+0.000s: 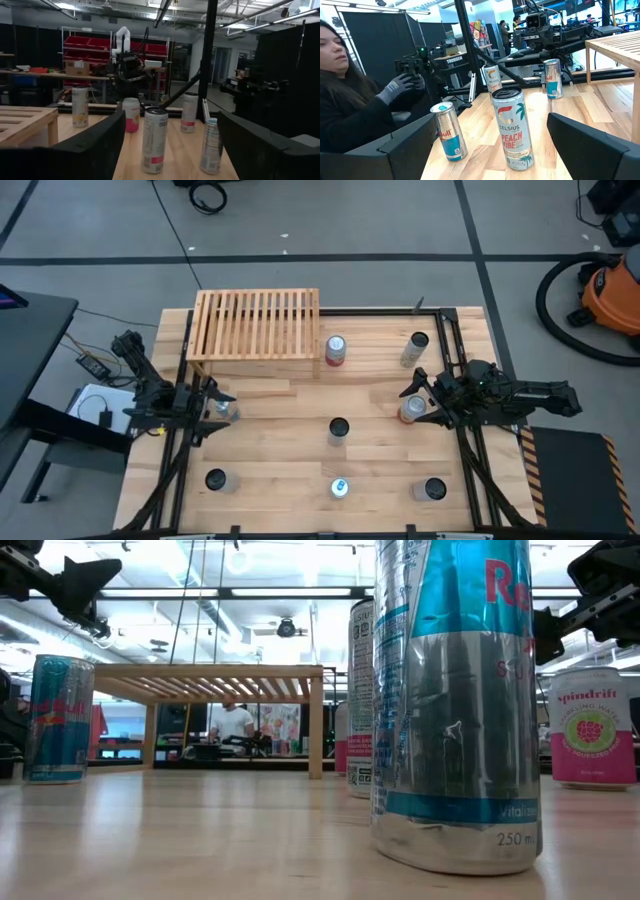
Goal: Place canned beverage on shelf
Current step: Put the left blue soda can on the shelf
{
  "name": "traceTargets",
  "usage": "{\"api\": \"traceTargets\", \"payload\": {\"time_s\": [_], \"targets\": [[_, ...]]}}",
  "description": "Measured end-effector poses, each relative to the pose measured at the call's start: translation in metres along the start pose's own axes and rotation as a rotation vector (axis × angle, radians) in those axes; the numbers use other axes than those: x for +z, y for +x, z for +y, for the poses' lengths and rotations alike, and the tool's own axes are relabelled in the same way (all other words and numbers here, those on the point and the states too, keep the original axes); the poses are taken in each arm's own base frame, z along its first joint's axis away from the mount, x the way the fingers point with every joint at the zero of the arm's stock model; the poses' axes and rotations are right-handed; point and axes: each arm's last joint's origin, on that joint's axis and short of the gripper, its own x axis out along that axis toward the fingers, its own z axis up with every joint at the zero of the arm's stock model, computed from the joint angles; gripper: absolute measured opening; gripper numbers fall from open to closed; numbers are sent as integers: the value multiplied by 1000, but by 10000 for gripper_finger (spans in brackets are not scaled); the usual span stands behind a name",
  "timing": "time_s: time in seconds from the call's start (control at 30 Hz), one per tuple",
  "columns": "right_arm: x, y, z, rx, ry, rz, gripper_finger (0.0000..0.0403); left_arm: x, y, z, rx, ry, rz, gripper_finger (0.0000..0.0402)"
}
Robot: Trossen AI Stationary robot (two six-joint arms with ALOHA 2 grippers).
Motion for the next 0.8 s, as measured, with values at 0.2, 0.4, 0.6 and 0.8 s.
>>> {"api": "traceTargets", "payload": {"time_s": [0.2, 0.4, 0.6, 0.8], "targets": [[0, 0, 0, 0, 0, 0, 390, -3, 0, 3, 116, 31, 30, 316], [0, 0, 0, 0, -1, -1, 390, -6, -1, 7, 235, 109, 64, 316], [0, 0, 0, 0, 0, -1, 390, 4, -1, 8, 273, 124, 81, 316], [0, 0, 0, 0, 0, -1, 390, 7, -2, 10, 321, 118, 91, 316]]}}
